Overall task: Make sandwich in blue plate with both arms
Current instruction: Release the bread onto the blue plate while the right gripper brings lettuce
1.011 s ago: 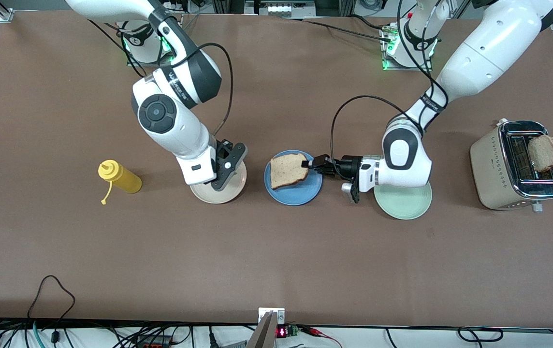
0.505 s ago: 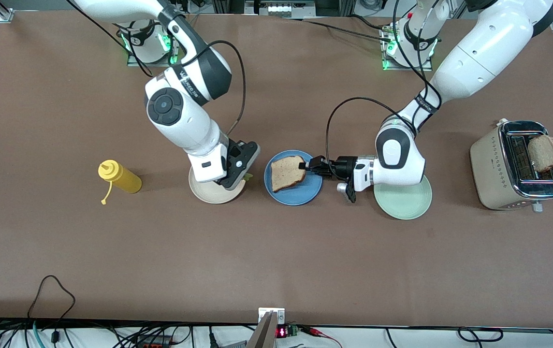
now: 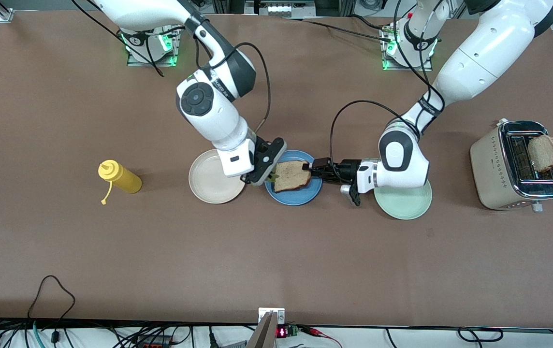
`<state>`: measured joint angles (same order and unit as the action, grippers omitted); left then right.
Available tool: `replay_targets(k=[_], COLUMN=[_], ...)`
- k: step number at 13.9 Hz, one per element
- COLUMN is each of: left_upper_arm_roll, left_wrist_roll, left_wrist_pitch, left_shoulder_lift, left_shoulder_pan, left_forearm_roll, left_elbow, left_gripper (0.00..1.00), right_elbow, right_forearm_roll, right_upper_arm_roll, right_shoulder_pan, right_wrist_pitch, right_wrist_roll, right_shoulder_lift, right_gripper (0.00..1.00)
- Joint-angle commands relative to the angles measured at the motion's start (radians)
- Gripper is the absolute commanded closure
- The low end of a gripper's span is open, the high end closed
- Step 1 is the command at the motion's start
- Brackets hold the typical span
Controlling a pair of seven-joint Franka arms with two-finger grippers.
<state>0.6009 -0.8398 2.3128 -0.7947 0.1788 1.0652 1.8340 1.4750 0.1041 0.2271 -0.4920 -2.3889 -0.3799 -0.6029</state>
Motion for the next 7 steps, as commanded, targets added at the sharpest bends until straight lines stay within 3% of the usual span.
replay_targets(k=[1, 4, 5, 7], left_upper_arm_roll=[-0.029, -0.061, -0.065, -0.082], left_wrist_roll=[-0.013, 0.046, 0.108, 0.281], left_wrist_pitch=[-0.012, -0.016, -0.038, -0.12], left_shoulder_lift=[0.104, 0.213, 0.248, 0.31], left_shoulder_pan=[0.01, 0.01, 0.01, 0.011], left_forearm_roll=[-0.017, -0.123, -0.213, -0.51], left_elbow=[0.059, 0.102, 0.105, 0.082], left_gripper=[0.0, 0.0, 0.0, 0.0], right_elbow=[-0.07, -0.07, -0.07, -0.07], right_forearm_roll=[0.012, 0.011, 0.011, 0.011], right_upper_arm_roll=[0.0, -0.002, -0.002, -0.002], right_shoulder_pan=[-0.037, -0.069, -0.08, -0.096], right_wrist_pitch=[-0.003, -0.035, -0.054, -0.082], right_wrist_roll=[0.013, 0.015, 0.015, 0.019], right_shoulder_lift=[-0.054, -0.081, -0.095, -0.124], right_gripper=[1.0, 1.0, 1.0, 1.0])
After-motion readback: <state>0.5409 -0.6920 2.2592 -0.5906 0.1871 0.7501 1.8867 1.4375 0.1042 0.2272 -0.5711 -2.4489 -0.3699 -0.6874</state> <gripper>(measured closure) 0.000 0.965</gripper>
